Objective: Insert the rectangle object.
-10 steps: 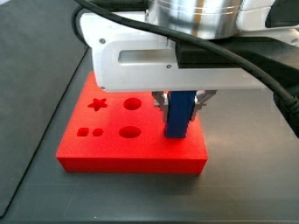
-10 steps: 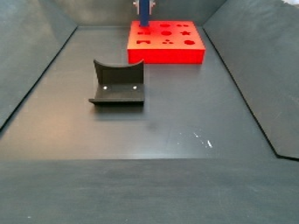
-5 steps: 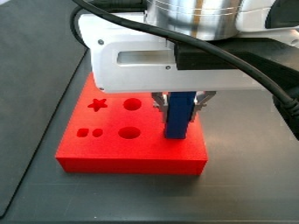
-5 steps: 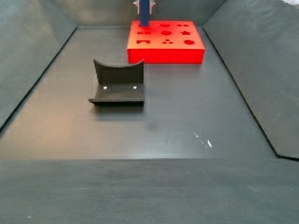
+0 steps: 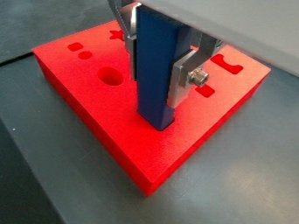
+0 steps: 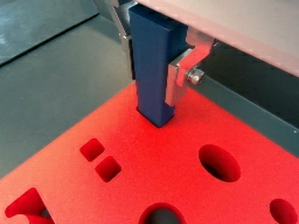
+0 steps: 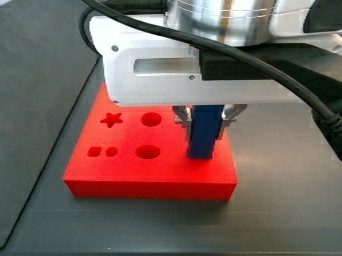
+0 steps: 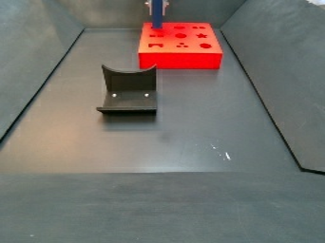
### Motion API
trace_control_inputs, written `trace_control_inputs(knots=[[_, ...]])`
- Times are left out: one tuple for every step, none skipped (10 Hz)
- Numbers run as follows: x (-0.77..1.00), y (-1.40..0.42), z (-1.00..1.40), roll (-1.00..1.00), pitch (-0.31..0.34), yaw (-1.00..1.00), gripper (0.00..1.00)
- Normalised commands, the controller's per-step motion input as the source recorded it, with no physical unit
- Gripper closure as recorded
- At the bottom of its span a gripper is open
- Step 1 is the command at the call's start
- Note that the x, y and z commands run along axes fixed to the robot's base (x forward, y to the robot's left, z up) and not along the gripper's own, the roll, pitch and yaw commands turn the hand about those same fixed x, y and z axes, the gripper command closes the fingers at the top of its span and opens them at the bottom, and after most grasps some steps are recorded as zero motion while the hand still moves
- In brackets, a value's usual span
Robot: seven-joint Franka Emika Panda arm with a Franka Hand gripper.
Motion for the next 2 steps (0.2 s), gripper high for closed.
trace_control_inputs(knots=[[0.0, -0.04, -0.06, 0.0, -0.044, 0.05, 1.0], [-0.01, -0.04, -0.02, 0.0, -0.051, 0.07, 1.0]])
